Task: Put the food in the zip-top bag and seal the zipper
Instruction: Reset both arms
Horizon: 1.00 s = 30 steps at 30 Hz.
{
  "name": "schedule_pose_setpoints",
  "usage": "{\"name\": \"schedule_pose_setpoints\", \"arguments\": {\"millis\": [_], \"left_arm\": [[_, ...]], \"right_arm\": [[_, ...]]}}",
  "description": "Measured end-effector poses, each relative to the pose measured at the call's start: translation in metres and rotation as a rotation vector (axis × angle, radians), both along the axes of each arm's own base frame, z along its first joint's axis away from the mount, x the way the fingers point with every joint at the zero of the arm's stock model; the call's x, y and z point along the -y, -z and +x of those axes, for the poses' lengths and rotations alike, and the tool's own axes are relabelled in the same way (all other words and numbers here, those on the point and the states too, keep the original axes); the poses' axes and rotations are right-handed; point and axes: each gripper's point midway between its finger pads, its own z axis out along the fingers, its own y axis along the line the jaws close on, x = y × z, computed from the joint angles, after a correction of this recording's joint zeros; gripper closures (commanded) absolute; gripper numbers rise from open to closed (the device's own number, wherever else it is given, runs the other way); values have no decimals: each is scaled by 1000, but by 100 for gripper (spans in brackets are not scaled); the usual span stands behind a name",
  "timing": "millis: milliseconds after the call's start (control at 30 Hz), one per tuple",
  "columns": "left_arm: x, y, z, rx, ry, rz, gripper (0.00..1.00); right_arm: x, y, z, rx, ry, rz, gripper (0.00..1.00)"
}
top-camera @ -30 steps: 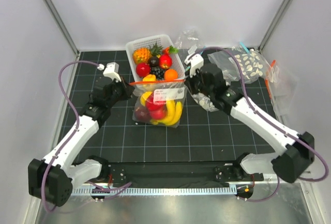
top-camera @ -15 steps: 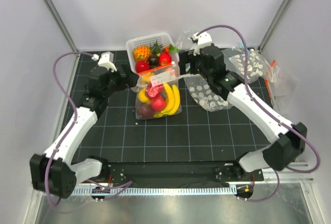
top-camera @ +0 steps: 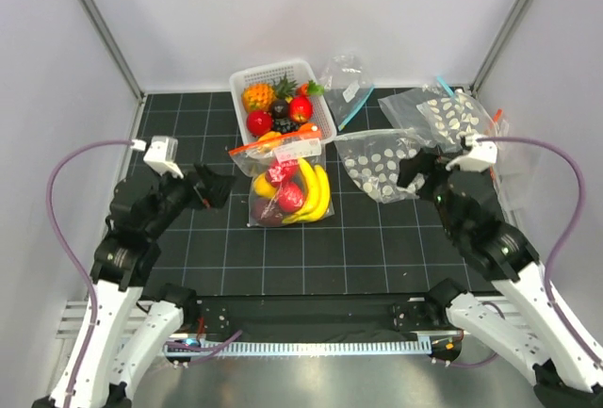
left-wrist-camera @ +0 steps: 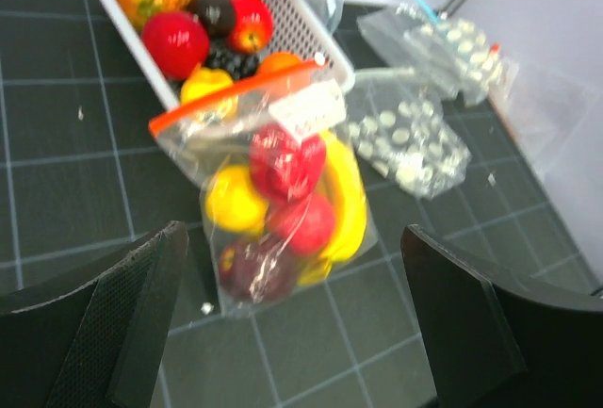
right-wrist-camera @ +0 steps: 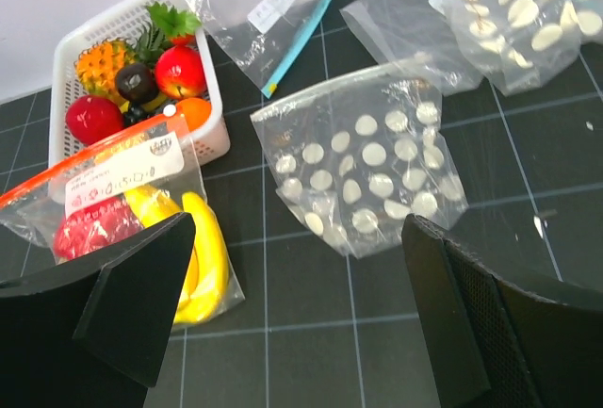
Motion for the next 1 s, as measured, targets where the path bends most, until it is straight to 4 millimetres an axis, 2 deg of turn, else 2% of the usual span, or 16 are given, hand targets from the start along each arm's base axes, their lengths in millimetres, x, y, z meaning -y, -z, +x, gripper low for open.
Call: {"name": "schedule_pose_setpoints", "arguments": {"millis": [100,233,400,467,567,767,1000], "left_arm": [[-5,23,-21,-11,18,43,0],[-13,48,-45,-24,26,77,0],[-20,30,-68,92,27,76,0],[-21,24,-74,136,28,72,0],[-23,20,-81,176,30,71,0],[-23,22,-81,175,30,73,0],[-22,25,-78,158,33,78,0]], "right_arm": [[13,13,-24,-12,7,42,0],[18,35,-47,1,-27,97,0],[17,92,-54,-81,-38,92,0],[17,101,-56,-96,-40,91,0],[18,96,-59,-75,-39,112,0],[19,83,-62,-39,-36,156,0],[20,83,-63,-43,-33,164,0]]}}
